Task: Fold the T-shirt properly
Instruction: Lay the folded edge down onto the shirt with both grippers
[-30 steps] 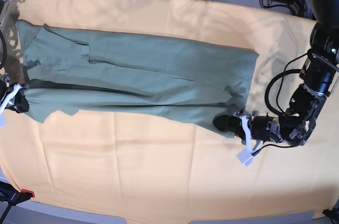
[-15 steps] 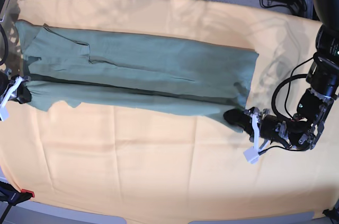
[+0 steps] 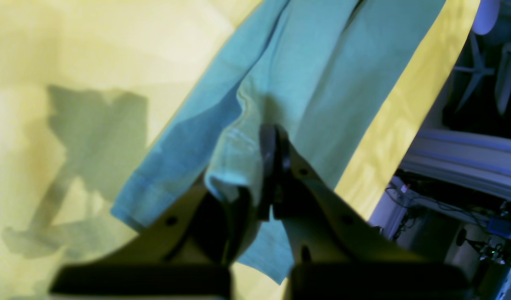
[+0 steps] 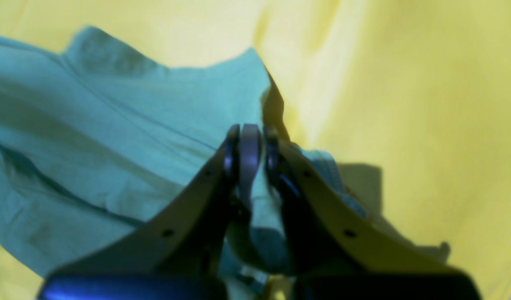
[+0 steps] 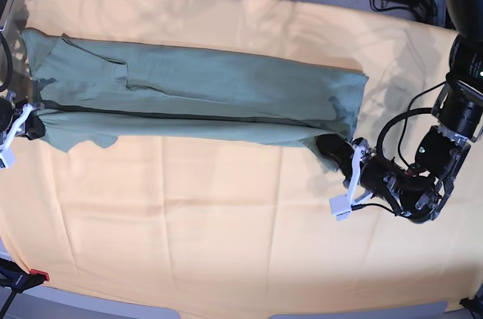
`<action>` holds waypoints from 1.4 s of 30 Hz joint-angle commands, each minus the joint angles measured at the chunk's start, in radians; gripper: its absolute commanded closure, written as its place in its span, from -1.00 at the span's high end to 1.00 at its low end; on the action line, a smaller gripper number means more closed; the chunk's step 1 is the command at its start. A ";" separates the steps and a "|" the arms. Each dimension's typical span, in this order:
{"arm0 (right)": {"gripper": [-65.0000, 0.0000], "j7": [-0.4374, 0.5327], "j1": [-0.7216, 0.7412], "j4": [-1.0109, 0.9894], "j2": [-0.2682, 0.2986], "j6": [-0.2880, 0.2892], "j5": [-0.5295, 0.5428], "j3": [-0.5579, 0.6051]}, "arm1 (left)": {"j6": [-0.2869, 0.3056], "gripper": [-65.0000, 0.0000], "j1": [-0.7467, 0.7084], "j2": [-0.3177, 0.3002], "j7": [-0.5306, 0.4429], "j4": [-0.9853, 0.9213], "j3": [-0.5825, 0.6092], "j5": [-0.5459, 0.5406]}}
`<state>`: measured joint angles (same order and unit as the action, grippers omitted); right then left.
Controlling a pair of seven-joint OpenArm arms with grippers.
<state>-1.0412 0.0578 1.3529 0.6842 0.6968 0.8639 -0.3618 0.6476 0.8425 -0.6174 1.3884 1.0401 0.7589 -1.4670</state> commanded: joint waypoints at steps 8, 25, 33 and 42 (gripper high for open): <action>-1.00 0.031 0.020 0.015 0.030 0.001 -0.006 -0.010 | -0.001 -1.00 0.028 -0.017 0.008 0.009 -0.010 -0.017; -0.18 0.035 0.020 0.015 0.031 0.001 -0.003 -0.010 | -0.071 0.08 -0.072 -0.017 0.008 0.009 -0.010 -0.017; 0.27 0.083 0.048 0.015 0.031 0.001 0.011 -0.010 | -0.071 0.10 -0.085 -0.037 0.007 0.009 -0.010 -0.017; 0.27 0.187 0.058 0.008 -0.024 0.001 0.009 -0.010 | -0.034 0.10 -0.086 -0.050 -0.005 0.009 -0.010 -0.017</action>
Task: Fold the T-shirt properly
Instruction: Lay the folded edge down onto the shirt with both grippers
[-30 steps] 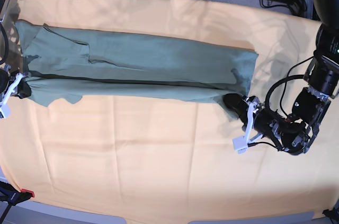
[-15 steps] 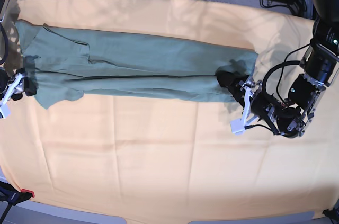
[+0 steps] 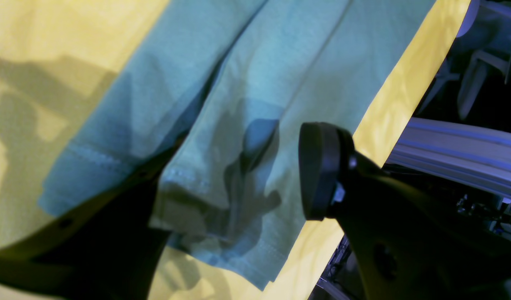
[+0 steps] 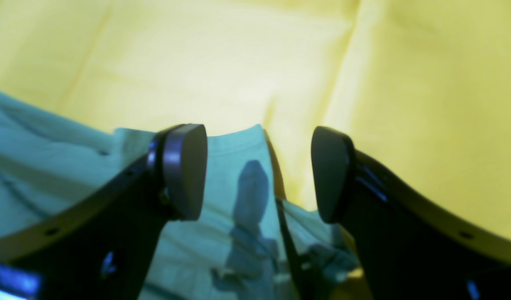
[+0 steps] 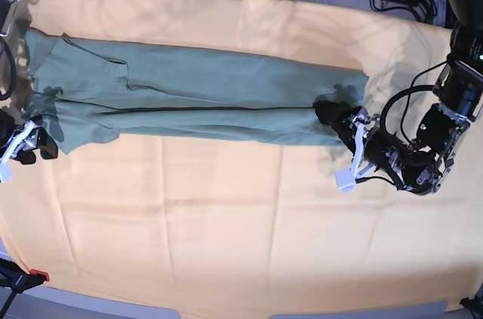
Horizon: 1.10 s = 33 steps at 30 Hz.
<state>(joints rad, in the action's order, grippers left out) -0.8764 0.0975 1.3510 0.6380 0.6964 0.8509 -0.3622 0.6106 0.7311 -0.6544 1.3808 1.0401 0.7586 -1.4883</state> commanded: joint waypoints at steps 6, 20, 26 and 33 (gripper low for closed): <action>0.27 0.138 0.020 -0.100 -0.074 -0.137 -0.177 -0.010 | 0.003 0.10 0.025 -0.013 0.003 0.009 -0.009 0.005; 0.22 -0.112 0.053 -0.215 -0.095 0.002 0.200 -0.010 | 0.003 0.10 0.025 -0.013 -0.013 0.009 -0.009 0.005; -0.99 -0.113 0.103 -0.214 -0.087 0.002 0.200 -0.010 | 0.004 0.10 0.026 -0.013 -0.020 0.009 -0.009 0.005; -1.00 -0.136 0.127 -0.153 -0.080 0.002 0.201 -0.010 | 0.021 0.10 0.026 -0.014 -0.020 0.009 -0.009 0.005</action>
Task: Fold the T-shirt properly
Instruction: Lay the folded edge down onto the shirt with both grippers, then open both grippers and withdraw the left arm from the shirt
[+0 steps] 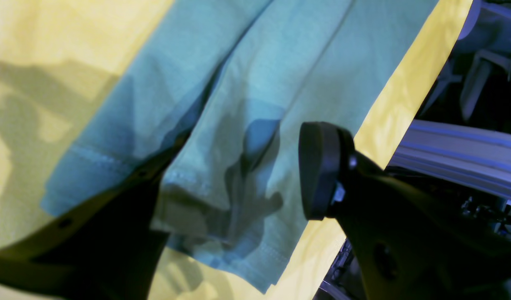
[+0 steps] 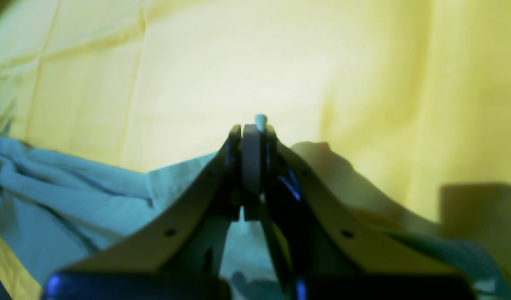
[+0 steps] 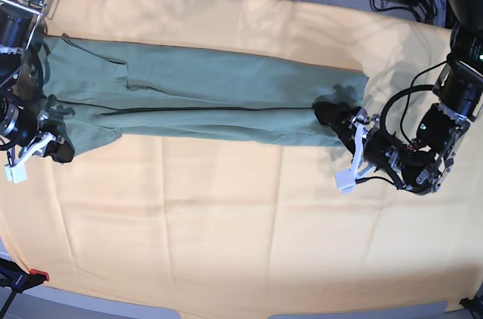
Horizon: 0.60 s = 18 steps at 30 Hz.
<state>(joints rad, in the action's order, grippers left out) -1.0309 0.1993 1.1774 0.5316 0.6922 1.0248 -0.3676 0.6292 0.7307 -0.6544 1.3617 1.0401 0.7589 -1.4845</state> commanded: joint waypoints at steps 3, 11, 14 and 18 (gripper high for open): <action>-1.00 -0.036 -0.008 0.103 0.027 0.006 0.055 -0.005 | 0.004 0.10 0.026 -0.013 -0.001 0.009 -0.010 0.001; -1.00 -0.127 -0.195 0.417 0.036 0.006 0.101 -0.005 | 0.007 0.10 0.026 -0.014 -0.001 0.009 -0.010 0.001; -1.00 -0.153 -0.255 0.499 0.048 0.006 0.101 -0.005 | 0.007 0.10 0.026 -0.013 -0.001 0.009 -0.023 0.001; -1.00 -0.199 -0.307 0.522 0.057 0.006 0.101 -0.005 | 0.007 0.10 0.026 -0.013 -0.001 0.009 -0.097 0.001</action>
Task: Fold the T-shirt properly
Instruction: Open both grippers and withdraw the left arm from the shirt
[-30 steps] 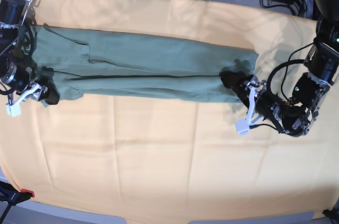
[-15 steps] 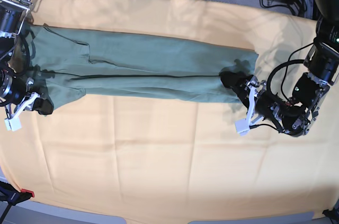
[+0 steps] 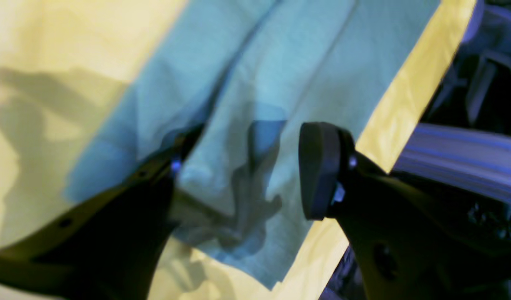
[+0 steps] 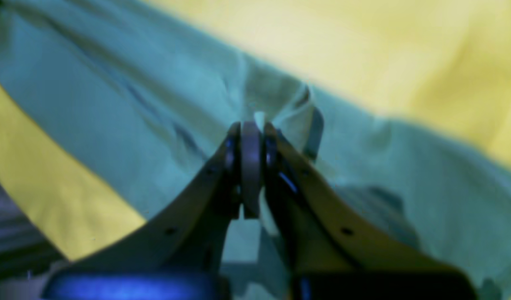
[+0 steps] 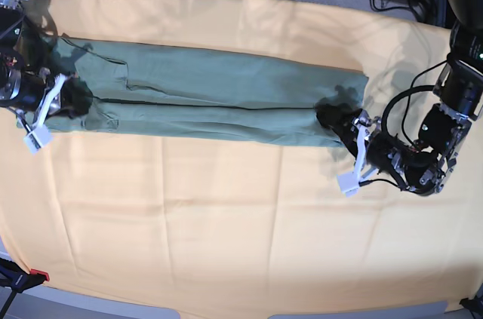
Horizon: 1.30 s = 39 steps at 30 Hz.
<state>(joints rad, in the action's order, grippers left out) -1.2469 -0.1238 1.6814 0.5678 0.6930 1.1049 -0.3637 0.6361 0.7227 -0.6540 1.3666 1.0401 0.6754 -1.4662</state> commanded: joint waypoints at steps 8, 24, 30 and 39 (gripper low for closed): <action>-1.00 -0.076 -0.013 0.018 0.042 0.005 0.025 -0.008 | -0.001 0.10 0.034 -0.014 -0.005 0.009 -0.301 -0.017; -0.14 -0.149 -0.012 0.069 0.127 0.005 0.379 -0.073 | -0.034 0.10 0.033 -0.065 -0.004 0.009 -0.811 -0.017; -0.15 -0.149 -0.017 0.086 0.125 0.005 0.379 -0.264 | -0.034 0.10 0.015 -0.148 0.003 0.009 -0.834 -0.017; -1.00 -0.149 -0.017 0.062 -0.003 0.005 0.379 -0.304 | -0.034 0.10 0.014 -0.240 0.030 0.009 -0.835 -0.017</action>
<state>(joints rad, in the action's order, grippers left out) -1.4143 -0.1520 1.7336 0.5419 0.6937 1.4597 -0.6586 0.6025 0.7090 -0.8703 1.4090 1.0374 -0.1482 -1.4590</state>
